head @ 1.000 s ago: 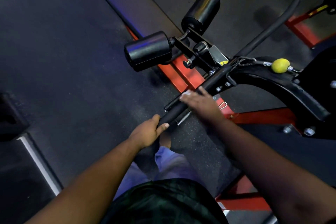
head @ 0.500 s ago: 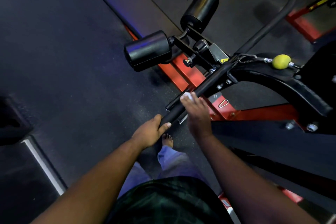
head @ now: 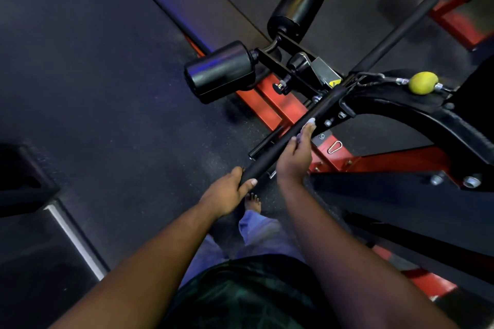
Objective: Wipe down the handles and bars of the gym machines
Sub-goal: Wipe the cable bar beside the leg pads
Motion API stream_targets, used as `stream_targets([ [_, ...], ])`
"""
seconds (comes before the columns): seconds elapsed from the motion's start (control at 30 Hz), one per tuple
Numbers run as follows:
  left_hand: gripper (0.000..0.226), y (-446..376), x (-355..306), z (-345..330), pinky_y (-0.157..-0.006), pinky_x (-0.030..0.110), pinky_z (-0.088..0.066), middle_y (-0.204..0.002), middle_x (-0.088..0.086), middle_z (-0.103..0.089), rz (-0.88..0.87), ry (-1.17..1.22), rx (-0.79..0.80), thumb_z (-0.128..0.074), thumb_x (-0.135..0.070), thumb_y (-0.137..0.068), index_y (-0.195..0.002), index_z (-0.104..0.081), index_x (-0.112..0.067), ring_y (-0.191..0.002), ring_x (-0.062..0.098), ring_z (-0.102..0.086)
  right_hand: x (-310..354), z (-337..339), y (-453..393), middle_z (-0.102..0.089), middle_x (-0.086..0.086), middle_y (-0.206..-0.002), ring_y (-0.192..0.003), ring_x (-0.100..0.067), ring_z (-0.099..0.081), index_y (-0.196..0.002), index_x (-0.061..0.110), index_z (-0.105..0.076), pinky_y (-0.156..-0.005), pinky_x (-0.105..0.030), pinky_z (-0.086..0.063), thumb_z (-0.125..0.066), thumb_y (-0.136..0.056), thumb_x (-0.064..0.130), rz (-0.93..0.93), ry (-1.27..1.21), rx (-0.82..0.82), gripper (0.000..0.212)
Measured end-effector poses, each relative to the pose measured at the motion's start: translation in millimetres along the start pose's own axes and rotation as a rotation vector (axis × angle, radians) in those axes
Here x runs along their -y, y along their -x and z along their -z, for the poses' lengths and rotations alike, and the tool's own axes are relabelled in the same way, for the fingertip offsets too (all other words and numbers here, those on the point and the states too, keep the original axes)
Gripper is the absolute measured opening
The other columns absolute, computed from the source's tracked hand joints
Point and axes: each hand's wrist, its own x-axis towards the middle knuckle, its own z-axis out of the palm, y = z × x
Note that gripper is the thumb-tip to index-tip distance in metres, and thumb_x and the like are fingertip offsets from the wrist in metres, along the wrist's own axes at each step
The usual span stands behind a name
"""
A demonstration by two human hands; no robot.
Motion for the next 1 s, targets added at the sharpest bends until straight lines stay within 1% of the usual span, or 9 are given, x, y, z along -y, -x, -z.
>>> stream_targets([
  [0.2, 0.04, 0.6, 2.5, -0.6, -0.074, 0.042, -0.051, -0.098, 0.006, -0.06, -0.005, -0.004, 0.004, -0.043, -0.057, -0.105, -0.114, -0.044, -0.017, -0.085, 0.024, -0.06, 11.0, 11.2, -114.2, -0.014, -0.011, -0.169, -0.156, -0.02, -0.017, -0.161, 0.005, -0.015, -0.128, -0.037, -0.015, -0.047, -0.099, 0.02, -0.083, 0.021, -0.004, 0.071],
  [0.37, 0.04, -0.7, 1.6, 0.1, -0.081, 0.041, -0.05, -0.111, 0.009, -0.064, -0.001, 0.006, 0.01, -0.044, -0.055, -0.105, -0.117, -0.045, -0.017, -0.096, 0.027, -0.062, -10.0, 12.3, -44.5, -0.022, -0.013, -0.166, -0.154, -0.02, -0.023, -0.159, 0.003, -0.022, -0.126, -0.032, -0.018, -0.049, -0.101, 0.014, 0.042, 0.174, 0.029, 0.064],
  [0.47, 0.04, -1.6, 2.8, 0.2, -0.081, 0.041, -0.051, -0.109, 0.009, -0.063, 0.007, 0.001, 0.006, -0.044, -0.056, -0.105, -0.116, -0.045, -0.017, -0.095, 0.028, -0.062, -13.3, 10.3, 3.1, -0.031, -0.009, -0.163, -0.146, -0.013, -0.035, -0.161, 0.009, -0.018, -0.121, -0.026, -0.026, -0.058, -0.098, 0.021, -0.088, -0.022, 0.141, 0.075],
  [0.57, 0.04, -0.9, 2.3, 0.0, -0.081, 0.045, -0.053, -0.1, 0.006, -0.062, -0.005, 0.001, -0.008, -0.044, -0.057, -0.105, -0.112, -0.045, -0.018, -0.088, 0.025, -0.062, 7.4, 11.2, -27.0, -0.044, -0.006, -0.155, -0.135, -0.012, -0.046, -0.156, 0.009, -0.033, -0.111, -0.024, -0.037, -0.063, -0.1, 0.016, -0.376, -0.448, 0.042, 0.064],
  [0.63, 0.039, 0.0, 1.7, -0.3, -0.08, 0.045, -0.053, -0.097, 0.006, -0.061, -0.015, -0.001, -0.006, -0.044, -0.057, -0.105, -0.111, -0.044, -0.018, -0.086, 0.025, -0.061, 25.1, 19.1, -72.1, -0.063, -0.006, -0.129, -0.113, -0.016, -0.061, -0.135, 0.012, -0.056, -0.09, -0.025, -0.052, -0.063, -0.1, 0.023, -0.558, -0.737, -0.007, 0.038],
  [0.7, 0.04, 1.2, 2.2, -0.1, -0.078, 0.045, -0.053, -0.096, 0.005, -0.062, -0.017, -0.002, -0.012, -0.043, -0.058, -0.104, -0.112, -0.044, -0.018, -0.085, 0.024, -0.061, 35.0, 25.0, -95.5, -0.066, -0.003, -0.098, -0.085, -0.016, -0.065, -0.109, 0.015, -0.064, -0.066, -0.024, -0.057, -0.068, -0.097, 0.029, -0.653, -0.846, 0.006, 0.019],
  [0.77, 0.042, 1.2, 3.8, 0.1, -0.079, 0.045, -0.053, -0.098, 0.006, -0.063, -0.019, -0.006, -0.016, -0.042, -0.059, -0.104, -0.113, -0.045, -0.018, -0.086, 0.024, -0.062, 27.1, 24.3, -95.8, -0.064, -0.004, -0.087, -0.074, -0.018, -0.063, -0.099, 0.015, -0.065, -0.068, -0.028, -0.058, -0.071, -0.094, 0.032, -0.712, -0.825, 0.032, 0.019],
  [0.9, 0.039, 0.0, 3.4, -0.5, -0.07, 0.039, -0.048, -0.091, 0.004, -0.06, -0.04, -0.014, -0.007, -0.044, -0.056, -0.105, -0.108, -0.043, -0.017, -0.082, 0.024, -0.06, 10.3, 19.8, -48.0, -0.067, -0.007, -0.088, -0.082, -0.023, -0.064, -0.098, 0.016, -0.066, -0.094, -0.042, -0.05, -0.069, -0.093, 0.04, -0.779, -0.811, 0.24, 0.025],
  [1.0, 0.038, -0.1, 3.2, -2.3, -0.063, 0.035, -0.039, -0.086, 0.001, -0.057, -0.048, -0.018, -0.018, -0.046, -0.054, -0.105, -0.106, -0.043, -0.017, -0.076, 0.019, -0.057, 6.6, 18.2, -14.7, -0.069, -0.004, -0.089, -0.086, -0.023, -0.067, -0.098, 0.019, -0.066, -0.079, -0.037, -0.06, -0.063, -0.093, 0.043, -0.79, -0.811, 0.33, 0.025],
])
